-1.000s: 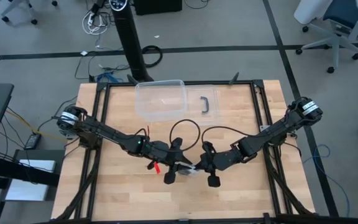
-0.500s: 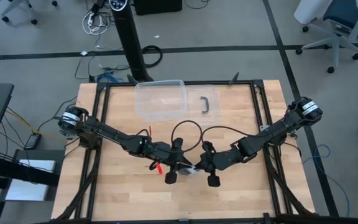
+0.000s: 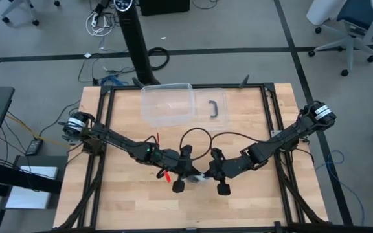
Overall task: Roll bandage
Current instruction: Close the transparent zip bag
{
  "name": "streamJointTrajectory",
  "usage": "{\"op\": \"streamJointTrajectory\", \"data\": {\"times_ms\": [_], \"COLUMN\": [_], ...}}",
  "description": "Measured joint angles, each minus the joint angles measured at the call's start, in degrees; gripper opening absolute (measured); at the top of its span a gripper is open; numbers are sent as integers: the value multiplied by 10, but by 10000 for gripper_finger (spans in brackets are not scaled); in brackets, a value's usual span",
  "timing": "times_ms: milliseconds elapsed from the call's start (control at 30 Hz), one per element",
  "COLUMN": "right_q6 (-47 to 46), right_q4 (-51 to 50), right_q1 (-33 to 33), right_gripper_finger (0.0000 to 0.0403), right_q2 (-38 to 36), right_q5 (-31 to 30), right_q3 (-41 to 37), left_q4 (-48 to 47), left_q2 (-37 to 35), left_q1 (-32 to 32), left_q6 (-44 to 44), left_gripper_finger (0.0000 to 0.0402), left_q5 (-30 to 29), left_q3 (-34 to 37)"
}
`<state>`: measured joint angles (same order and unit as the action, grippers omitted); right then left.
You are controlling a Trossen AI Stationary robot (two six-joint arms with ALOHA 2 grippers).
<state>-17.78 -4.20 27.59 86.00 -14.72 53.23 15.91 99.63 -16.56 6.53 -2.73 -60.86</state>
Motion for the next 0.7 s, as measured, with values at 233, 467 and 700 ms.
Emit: {"op": "streamJointTrajectory", "data": {"times_ms": [233,467,700], "right_q6": [-29,-81,-90], "right_q4": [-25,-73,-50], "right_q1": [-1,1,3], "right_gripper_finger": [43,127,155], "right_q2": [-9,-61,-52], "right_q5": [-9,-42,-55], "right_q3": [0,1,1], "left_q4": [-13,-17,-6], "left_q2": [0,2,2], "left_q1": [0,-1,-1], "left_q6": [-14,-18,-29], "left_gripper_finger": [0,0,0], "left_q5": [-39,-47,-58], "left_q3": [0,0,0]}}
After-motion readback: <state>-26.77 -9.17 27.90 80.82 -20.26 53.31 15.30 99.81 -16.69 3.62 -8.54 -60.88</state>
